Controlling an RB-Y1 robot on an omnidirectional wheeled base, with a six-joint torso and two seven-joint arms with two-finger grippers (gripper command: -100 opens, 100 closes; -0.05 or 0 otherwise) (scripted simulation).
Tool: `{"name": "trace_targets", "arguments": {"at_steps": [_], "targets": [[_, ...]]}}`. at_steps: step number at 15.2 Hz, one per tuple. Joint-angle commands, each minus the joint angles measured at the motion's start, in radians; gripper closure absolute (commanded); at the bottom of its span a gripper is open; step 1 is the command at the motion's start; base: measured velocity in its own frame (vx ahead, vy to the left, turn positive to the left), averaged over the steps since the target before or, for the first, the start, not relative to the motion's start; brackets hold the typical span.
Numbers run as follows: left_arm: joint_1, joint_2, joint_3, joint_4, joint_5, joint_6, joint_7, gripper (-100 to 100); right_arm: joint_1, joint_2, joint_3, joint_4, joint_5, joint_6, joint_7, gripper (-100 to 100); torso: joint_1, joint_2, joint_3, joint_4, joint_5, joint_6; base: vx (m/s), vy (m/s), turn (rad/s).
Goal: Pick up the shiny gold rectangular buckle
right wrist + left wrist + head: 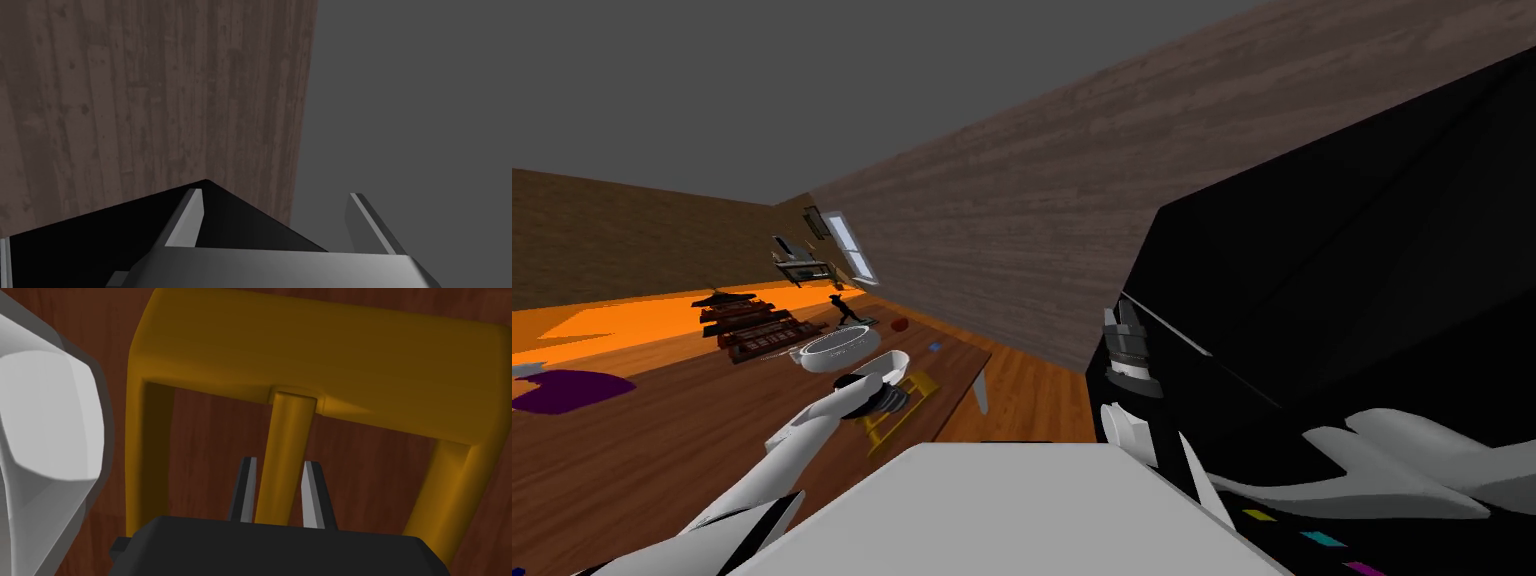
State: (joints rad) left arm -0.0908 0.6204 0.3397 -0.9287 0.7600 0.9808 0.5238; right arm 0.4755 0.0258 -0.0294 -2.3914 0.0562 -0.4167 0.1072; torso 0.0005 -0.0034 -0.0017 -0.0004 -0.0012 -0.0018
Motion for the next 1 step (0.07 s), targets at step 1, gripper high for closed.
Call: {"name": "trace_targets", "arguments": {"at_steps": [1], "targets": [[0.0,0.0,0.0,0.0,0.0,0.0,0.0,100,0.0,0.0,0.0,0.0,0.0,0.0,0.0,0,0.0,0.0,0.0,0.0,0.0,0.0,0.034,-0.018,0.1]]}}
